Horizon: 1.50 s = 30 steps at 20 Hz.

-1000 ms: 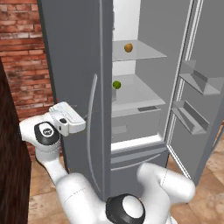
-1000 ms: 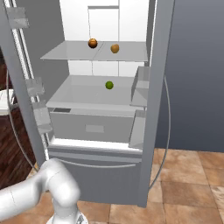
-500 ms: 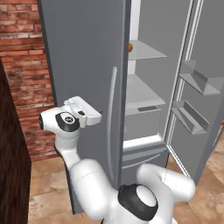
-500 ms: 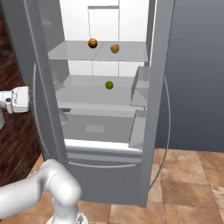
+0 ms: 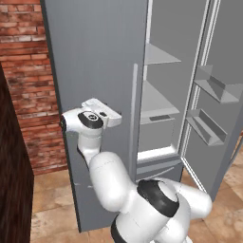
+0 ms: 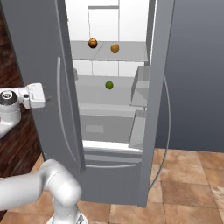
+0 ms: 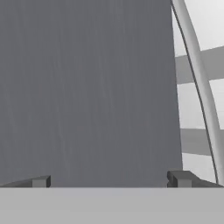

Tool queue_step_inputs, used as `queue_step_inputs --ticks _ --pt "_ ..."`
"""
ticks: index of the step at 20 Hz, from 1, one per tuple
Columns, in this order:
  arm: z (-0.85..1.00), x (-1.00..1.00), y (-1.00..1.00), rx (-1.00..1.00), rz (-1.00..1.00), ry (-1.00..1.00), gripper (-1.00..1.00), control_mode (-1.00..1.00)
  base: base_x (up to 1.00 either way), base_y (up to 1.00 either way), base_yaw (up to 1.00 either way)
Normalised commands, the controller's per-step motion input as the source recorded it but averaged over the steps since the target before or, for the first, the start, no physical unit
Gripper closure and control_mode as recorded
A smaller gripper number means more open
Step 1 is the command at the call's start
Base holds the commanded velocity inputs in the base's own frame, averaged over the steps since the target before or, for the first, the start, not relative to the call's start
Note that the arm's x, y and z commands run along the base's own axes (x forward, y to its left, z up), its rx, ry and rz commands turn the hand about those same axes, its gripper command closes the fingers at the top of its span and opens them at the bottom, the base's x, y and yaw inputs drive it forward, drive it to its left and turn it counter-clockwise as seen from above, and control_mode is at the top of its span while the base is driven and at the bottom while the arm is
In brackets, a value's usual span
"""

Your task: Place the apple in the correct fridge rack based on whether it is a fruit or vegetable. Finally, close the fridge door.

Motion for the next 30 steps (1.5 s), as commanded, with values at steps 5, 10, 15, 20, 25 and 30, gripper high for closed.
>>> queue_step_inputs --ticks 5,10,15,20,25,30 --pt "0.07 0.42 -0.37 0.01 0.01 0.0 -1.0 -1.0 0.0 0.0 0.0" --pt "0.03 0.38 -0.37 0.0 0.03 0.0 -1.0 -1.0 0.0 0.0 0.0" --pt "0.0 0.42 -0.39 0.0 0.03 0.0 -1.0 -1.0 0.0 0.0 0.0" --pt "0.0 0.25 -0.15 0.0 0.01 0.0 -1.0 -1.0 0.0 0.0 0.0" --pt "0.0 0.18 0.0 0.0 0.0 0.0 -1.0 -1.0 0.0 0.0 0.0" --pt "0.0 0.1 0.0 0.0 0.0 0.01 -1.0 -1.0 0.0 0.0 0.0"
